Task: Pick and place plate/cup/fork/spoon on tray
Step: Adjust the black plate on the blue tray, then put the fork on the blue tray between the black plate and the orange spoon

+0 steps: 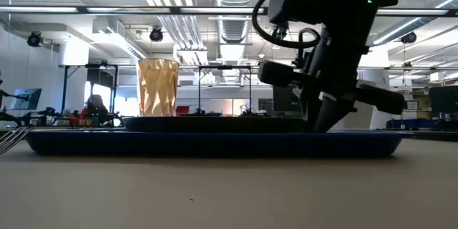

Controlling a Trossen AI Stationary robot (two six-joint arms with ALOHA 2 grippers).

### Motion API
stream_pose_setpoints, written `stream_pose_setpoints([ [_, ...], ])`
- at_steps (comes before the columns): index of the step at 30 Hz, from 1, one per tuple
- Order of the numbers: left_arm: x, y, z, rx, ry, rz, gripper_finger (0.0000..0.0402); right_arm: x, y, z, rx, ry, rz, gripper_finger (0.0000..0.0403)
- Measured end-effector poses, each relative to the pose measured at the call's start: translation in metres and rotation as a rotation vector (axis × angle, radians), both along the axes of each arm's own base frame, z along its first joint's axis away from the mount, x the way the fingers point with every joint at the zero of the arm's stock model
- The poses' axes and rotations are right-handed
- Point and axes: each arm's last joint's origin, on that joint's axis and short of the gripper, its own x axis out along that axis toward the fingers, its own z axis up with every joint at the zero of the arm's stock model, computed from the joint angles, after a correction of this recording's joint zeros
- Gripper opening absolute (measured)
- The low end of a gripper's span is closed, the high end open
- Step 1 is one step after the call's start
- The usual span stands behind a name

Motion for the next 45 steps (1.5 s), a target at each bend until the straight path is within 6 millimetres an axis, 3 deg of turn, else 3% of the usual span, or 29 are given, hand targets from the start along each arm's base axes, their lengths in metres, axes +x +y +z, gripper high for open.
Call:
stream_pose_setpoints([
  [23, 0.0, 0.0, -0.001, -0.003, 0.006, 0.0, 0.0116, 0.013, -0.001, 0.012, -0.136, -0.104, -0.032, 0.0022],
  [38, 0.0, 0.0, -0.001, -0.003, 0.006, 0.0, 0.0116, 0.0, 0.006, 0.014, -0.005, 0.029, 0.023, 0.0022],
  [45, -0.003, -0.001, -0.01, -0.053, 0.099, 0.001, 0.0116, 0.001, 0.019, 0.032, 0.023, -0.068, 0.058, 0.0022],
])
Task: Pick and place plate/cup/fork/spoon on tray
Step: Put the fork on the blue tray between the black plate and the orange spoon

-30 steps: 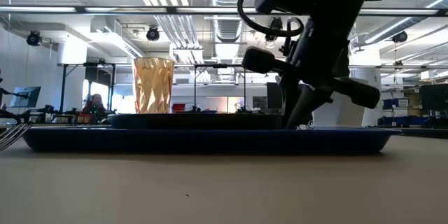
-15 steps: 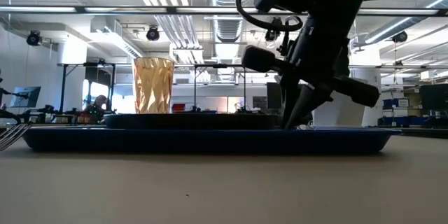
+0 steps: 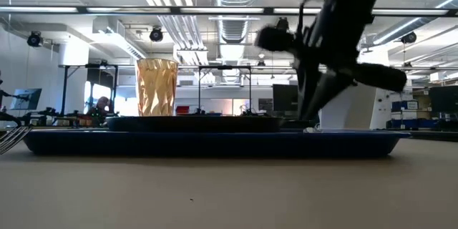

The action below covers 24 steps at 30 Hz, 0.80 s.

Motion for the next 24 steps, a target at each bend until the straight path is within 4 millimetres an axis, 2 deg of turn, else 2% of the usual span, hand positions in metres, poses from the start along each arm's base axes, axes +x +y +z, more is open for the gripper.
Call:
stream_pose_setpoints([
  [3, -0.002, -0.003, -0.006, -0.095, 0.031, -0.028, 0.0116, 0.004, 0.008, 0.021, -0.004, -0.061, 0.067, 0.0022],
  [7, -0.005, -0.007, -0.009, -0.227, -0.019, -0.058, 0.0112, 0.013, 0.012, 0.058, -0.046, -0.134, 0.216, 0.0022],
  [11, -0.008, -0.009, -0.02, -0.334, -0.056, 0.008, 0.0082, 0.021, 0.013, 0.1, -0.171, -0.214, 0.4, 0.0022],
  [14, -0.005, -0.011, -0.037, -0.473, -0.092, -0.04, 0.0055, 0.021, 0.011, 0.136, -0.302, -0.27, 0.527, 0.0022],
  [16, 0.001, -0.012, -0.049, -0.568, -0.169, -0.114, 0.004, 0.017, 0.009, 0.161, -0.395, -0.287, 0.59, 0.0022],
  [19, 0.012, -0.01, -0.068, -0.617, -0.284, -0.204, 0.0021, 0.006, 0.004, 0.196, -0.528, -0.295, 0.68, 0.0022],
  [24, 0.026, -0.005, -0.089, -0.566, -0.41, -0.261, 0.0002, -0.025, -0.008, 0.244, -0.692, -0.27, 0.763, 0.0022],
])
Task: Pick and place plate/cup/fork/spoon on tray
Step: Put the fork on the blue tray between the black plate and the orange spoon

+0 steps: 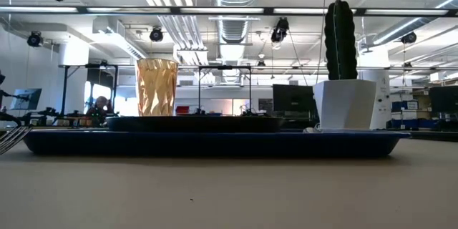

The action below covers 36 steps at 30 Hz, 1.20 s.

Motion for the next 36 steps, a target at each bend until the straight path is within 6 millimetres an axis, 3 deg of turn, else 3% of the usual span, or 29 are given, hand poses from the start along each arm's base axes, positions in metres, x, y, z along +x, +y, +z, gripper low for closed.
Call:
stream_pose_setpoints([
  [5, 0.004, 0.002, 0.001, 0.11, -0.075, -0.025, 0.0003, -0.044, -0.018, 0.038, -0.096, -0.054, -0.04, 0.0022],
  [9, 0.011, 0.002, -0.002, 0.11, -0.052, -0.084, 0.0003, -0.076, -0.029, 0.056, -0.1, -0.125, -0.055, 0.0022],
  [12, 0.022, 0.002, -0.011, 0.075, -0.002, -0.135, 0.0001, -0.088, -0.033, 0.061, -0.096, -0.148, -0.057, 0.0022],
  [17, 0.049, -0.008, -0.038, -0.073, 0.119, -0.259, 0.0, -0.092, -0.034, 0.063, -0.124, -0.142, -0.045, 0.0022],
  [23, 0.077, -0.055, -0.055, -0.121, 0.223, -0.353, 0.0, -0.093, -0.034, 0.063, -0.14, -0.139, -0.045, 0.0022],
  [30, 0.089, -0.121, -0.075, -0.129, 0.386, -0.261, 0.0, -0.095, -0.035, 0.065, -0.167, -0.133, -0.029, 0.0022],
  [36, 0.1, -0.145, -0.106, -0.234, 0.563, -0.104, 0.0, -0.1, -0.037, 0.067, -0.184, -0.137, -0.015, 0.0022],
])
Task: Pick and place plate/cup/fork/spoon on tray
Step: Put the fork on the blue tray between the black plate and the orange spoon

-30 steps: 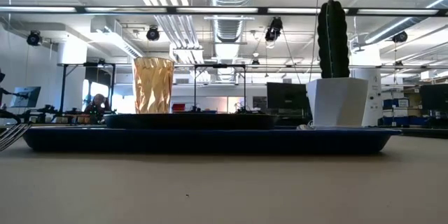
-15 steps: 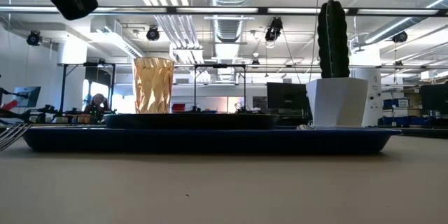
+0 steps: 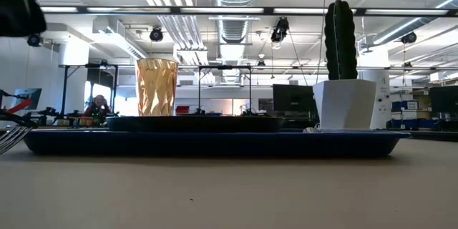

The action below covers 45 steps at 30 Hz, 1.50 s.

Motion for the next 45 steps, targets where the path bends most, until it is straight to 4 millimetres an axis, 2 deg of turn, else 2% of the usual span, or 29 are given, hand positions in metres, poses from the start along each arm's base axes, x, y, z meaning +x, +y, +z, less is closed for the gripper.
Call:
stream_pose_setpoints([
  [4, 0.011, -0.011, -0.014, -0.035, 0.098, 0.066, 0.0, -0.002, 0.0, 0.001, -0.003, 0.001, 0.009, 0.0022],
  [7, 0.018, -0.02, -0.018, -0.064, 0.169, 0.074, 0.0, -0.002, 0.0, 0.0, 0.005, 0.007, 0.032, 0.0022],
  [12, 0.024, -0.04, -0.01, -0.085, 0.319, 0.063, 0.0, -0.003, 0.0, -0.002, -0.006, 0.043, 0.034, 0.0022],
  [16, 0.028, -0.054, -0.002, -0.118, 0.403, 0.13, 0.0, -0.004, 0.0, -0.003, -0.011, 0.054, 0.034, 0.0022],
  [21, 0.031, -0.061, -0.005, -0.16, 0.489, 0.241, 0.0, -0.004, 0.0, -0.003, -0.024, 0.06, 0.04, 0.0022],
  [27, 0.031, -0.065, -0.018, -0.215, 0.587, 0.225, 0.0002, -0.004, 0.0, -0.003, -0.029, 0.06, 0.042, 0.0022],
  [30, 0.031, -0.067, -0.021, -0.239, 0.602, 0.205, 0.0021, -0.003, 0.0, -0.003, -0.022, 0.056, 0.039, 0.0022],
  [39, 0.032, -0.067, -0.022, -0.249, 0.59, 0.205, 0.0112, -0.003, 0.0, -0.003, -0.046, 0.069, 0.048, 0.0022],
  [45, 0.037, -0.067, -0.02, -0.275, 0.489, 0.321, 0.0127, -0.003, 0.0, -0.004, -0.118, 0.106, 0.081, 0.0022],
])
